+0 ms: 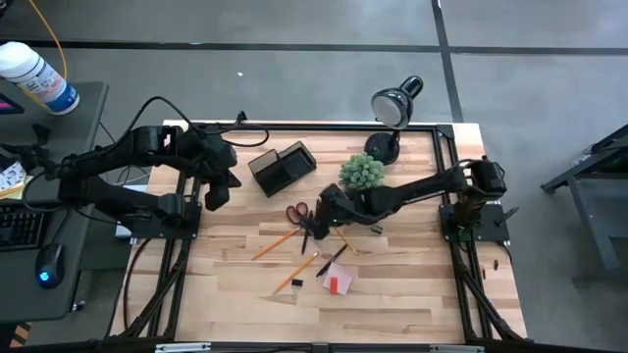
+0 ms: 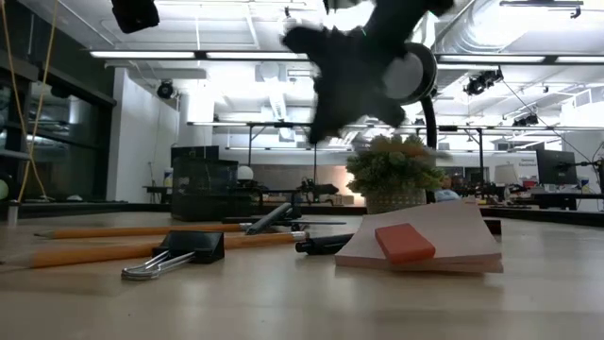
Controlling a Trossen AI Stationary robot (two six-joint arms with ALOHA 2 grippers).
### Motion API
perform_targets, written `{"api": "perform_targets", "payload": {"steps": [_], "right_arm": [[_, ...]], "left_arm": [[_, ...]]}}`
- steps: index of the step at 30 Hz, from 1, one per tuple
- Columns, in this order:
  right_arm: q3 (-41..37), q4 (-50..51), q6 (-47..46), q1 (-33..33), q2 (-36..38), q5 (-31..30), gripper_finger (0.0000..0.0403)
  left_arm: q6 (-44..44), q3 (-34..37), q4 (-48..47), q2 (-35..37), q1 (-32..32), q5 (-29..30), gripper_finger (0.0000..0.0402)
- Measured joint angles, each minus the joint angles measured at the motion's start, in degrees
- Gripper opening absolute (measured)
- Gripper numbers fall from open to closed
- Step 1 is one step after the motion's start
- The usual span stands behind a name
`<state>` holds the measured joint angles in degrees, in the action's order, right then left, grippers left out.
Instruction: Pick and place office supplies into organizer
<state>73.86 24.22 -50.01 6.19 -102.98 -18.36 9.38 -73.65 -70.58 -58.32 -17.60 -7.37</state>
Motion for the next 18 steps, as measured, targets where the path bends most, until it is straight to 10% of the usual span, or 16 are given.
{"api": "perform_targets", "payload": {"steps": [10, 18], "right_arm": [[19.35, -3.56, 28.43, -5.65, 0.02, -17.19, 0.0017], [21.29, -24.56, 35.36, -13.23, -0.49, -9.39, 0.0017]], "left_arm": [[-0.61, 0.02, 0.26, 4.36, 0.03, -2.62, 0.0001], [-3.07, 0.02, 8.69, 9.53, -0.01, -0.55, 0.0001]]}}
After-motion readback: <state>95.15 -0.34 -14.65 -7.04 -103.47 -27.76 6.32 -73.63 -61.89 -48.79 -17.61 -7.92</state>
